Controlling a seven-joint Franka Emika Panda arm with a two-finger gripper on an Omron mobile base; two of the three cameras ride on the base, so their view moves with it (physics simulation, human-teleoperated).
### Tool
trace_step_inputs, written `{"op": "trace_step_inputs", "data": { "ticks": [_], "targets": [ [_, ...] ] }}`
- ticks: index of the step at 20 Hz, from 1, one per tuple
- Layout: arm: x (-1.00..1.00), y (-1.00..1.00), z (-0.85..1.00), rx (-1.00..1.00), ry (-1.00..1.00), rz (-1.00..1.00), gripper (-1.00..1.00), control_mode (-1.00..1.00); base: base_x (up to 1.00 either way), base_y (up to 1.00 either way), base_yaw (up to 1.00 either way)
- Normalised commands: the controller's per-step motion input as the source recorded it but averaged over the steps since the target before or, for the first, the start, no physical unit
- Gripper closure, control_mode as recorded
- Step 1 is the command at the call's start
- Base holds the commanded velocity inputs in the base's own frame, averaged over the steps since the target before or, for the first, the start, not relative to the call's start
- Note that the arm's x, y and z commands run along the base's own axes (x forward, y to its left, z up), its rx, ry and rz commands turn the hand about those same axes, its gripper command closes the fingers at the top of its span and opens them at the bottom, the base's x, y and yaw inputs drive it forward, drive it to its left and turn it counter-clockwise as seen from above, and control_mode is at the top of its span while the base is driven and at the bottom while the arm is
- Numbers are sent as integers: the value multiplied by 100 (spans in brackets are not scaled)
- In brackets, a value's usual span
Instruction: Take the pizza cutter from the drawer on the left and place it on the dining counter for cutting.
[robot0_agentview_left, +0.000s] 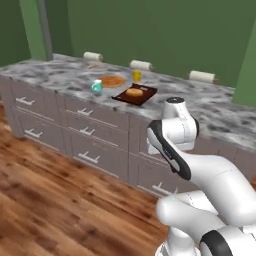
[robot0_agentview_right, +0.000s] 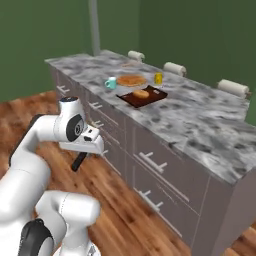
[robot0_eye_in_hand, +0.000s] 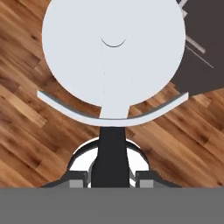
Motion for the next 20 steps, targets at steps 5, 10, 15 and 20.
{"op": "trace_step_inputs", "data": {
  "ticks": [5, 10, 15, 20],
  "targets": [
    [0, 0, 0, 0, 0, 0, 100, 100, 58, 100, -58],
    [0, 0, 0, 0, 0, 0, 100, 100, 39, 100, -55],
    [0, 0, 0, 0, 0, 0, 100, 100, 34, 100, -53],
    [0, 0, 0, 0, 0, 0, 100, 100, 40, 100, -52]
  ]
}}
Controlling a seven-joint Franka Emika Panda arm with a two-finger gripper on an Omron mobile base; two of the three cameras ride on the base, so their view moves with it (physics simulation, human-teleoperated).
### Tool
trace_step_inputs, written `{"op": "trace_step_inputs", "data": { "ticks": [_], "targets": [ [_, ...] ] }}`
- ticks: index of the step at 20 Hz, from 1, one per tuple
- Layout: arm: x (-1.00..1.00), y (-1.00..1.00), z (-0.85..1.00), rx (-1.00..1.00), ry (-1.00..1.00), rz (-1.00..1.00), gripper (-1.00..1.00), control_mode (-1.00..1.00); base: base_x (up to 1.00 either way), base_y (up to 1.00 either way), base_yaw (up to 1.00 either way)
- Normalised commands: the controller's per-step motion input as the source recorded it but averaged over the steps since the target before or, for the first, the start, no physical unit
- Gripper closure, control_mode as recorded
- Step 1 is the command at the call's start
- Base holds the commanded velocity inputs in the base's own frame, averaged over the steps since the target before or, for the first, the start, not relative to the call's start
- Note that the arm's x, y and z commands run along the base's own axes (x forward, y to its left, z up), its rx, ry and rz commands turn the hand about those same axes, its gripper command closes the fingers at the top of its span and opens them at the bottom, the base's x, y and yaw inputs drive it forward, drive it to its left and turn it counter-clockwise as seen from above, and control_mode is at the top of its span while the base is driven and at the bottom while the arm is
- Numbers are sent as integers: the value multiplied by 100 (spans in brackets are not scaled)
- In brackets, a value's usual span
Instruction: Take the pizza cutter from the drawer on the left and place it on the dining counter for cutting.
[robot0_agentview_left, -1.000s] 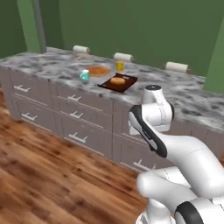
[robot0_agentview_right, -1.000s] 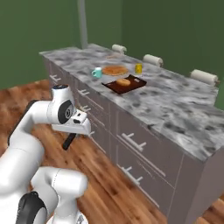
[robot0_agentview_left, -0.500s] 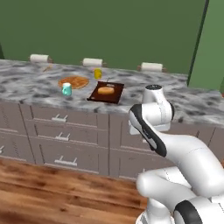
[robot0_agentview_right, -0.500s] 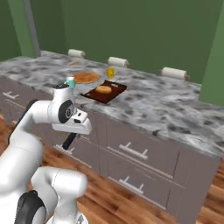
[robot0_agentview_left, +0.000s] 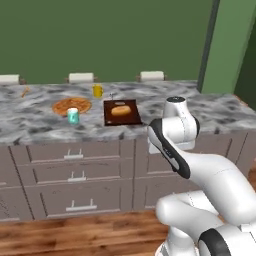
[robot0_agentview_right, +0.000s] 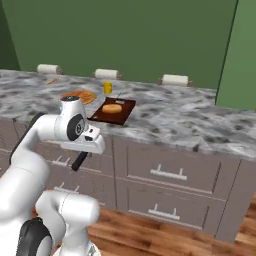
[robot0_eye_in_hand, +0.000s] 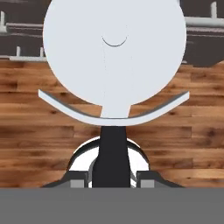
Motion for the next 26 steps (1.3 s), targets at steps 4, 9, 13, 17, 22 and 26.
{"op": "trace_step_inputs", "data": {
  "ticks": [4, 9, 13, 17, 22, 26],
  "targets": [
    [0, 0, 0, 0, 0, 0, 100, 100, 49, 97, -39],
    [0, 0, 0, 0, 0, 0, 100, 100, 51, 71, -6],
    [0, 0, 0, 0, 0, 0, 100, 100, 5, 46, 0],
    [0, 0, 0, 0, 0, 0, 100, 100, 0, 92, 0],
    [0, 0, 0, 0, 0, 0, 100, 100, 12, 100, 0],
    [0, 0, 0, 0, 0, 0, 100, 100, 35, 68, 0]
  ]
}}
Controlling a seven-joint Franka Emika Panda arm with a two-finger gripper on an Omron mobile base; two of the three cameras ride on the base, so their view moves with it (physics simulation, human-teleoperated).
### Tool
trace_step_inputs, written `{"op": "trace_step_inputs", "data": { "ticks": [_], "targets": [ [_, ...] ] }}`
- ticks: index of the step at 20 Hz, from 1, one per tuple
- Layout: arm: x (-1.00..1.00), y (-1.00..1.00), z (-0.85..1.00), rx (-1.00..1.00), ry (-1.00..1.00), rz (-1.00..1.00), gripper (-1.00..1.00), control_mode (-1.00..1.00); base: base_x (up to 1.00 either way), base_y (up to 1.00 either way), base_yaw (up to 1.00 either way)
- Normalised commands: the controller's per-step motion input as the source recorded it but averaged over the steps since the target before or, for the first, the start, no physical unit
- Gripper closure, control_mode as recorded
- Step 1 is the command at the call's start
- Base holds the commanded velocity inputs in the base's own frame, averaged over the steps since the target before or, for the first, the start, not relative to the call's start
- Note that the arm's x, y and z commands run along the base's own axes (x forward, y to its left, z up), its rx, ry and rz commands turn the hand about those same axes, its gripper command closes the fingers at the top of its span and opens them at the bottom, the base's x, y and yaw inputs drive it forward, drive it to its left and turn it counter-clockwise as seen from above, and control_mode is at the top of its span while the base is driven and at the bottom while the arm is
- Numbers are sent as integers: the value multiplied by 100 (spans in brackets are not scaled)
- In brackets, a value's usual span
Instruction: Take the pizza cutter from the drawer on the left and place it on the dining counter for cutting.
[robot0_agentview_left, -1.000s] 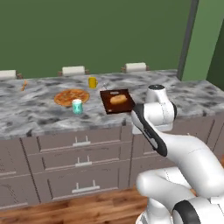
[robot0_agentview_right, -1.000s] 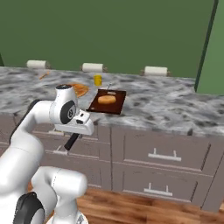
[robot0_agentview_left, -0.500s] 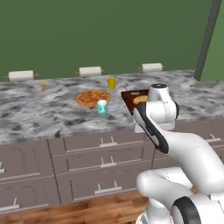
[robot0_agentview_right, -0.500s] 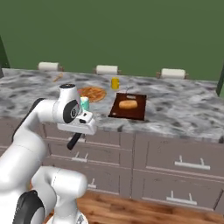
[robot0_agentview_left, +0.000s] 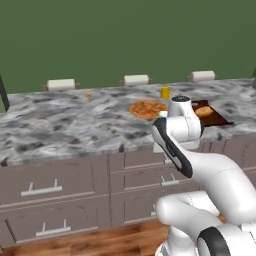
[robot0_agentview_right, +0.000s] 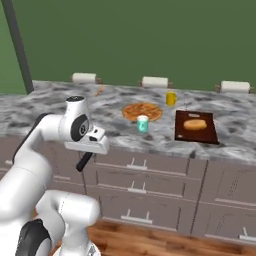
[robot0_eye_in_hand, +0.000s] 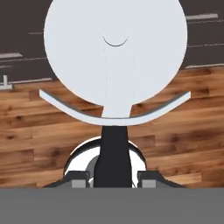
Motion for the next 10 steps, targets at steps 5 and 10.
{"op": "trace_step_inputs", "data": {
  "ticks": [5, 10],
  "targets": [
    [0, 0, 0, 0, 0, 0, 100, 100, 76, 17, 0],
    [0, 0, 0, 0, 0, 0, 100, 100, 67, 34, 0]
  ]
}}
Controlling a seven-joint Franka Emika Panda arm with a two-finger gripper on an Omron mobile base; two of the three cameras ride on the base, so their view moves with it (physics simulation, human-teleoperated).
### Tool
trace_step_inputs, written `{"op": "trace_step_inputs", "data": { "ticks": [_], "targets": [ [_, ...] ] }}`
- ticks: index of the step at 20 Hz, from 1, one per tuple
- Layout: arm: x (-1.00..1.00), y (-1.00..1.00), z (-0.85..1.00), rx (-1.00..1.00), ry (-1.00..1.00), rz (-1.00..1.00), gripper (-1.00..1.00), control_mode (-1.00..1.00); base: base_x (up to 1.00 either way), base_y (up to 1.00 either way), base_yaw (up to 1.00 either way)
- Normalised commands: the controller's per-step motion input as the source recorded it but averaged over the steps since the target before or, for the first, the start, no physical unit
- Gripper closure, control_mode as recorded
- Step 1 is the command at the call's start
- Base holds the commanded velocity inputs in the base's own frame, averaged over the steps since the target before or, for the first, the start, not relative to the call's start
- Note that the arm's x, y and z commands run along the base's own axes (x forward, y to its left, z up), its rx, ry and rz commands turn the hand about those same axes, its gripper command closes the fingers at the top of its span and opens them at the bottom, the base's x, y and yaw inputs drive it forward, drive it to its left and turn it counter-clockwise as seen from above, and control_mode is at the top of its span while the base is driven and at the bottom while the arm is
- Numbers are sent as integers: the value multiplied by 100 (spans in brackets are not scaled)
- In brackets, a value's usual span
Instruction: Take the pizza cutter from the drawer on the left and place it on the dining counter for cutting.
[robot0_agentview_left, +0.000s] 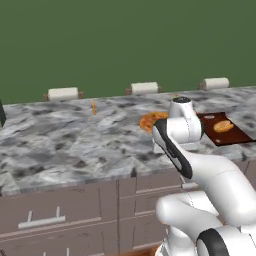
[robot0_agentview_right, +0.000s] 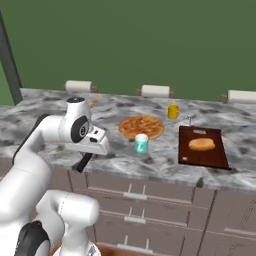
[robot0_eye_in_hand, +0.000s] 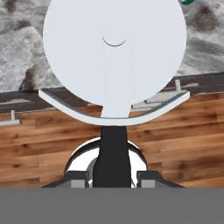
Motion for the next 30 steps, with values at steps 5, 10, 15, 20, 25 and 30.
{"op": "trace_step_inputs", "data": {
  "ticks": [5, 10, 15, 20, 25, 30],
  "targets": [
    [0, 0, 0, 0, 0, 0, 100, 100, 46, 32, 0],
    [0, 0, 0, 0, 0, 0, 100, 100, 57, 7, 0],
    [0, 0, 0, 0, 0, 0, 100, 100, 61, 0, 0],
    [0, 0, 0, 0, 0, 0, 100, 100, 70, 0, 0],
    [99, 0, 0, 2, 0, 0, 100, -100, 0, 0, 0],
    [100, 2, 0, 0, 0, 0, 100, -100, 0, 0, 0]
  ]
}}
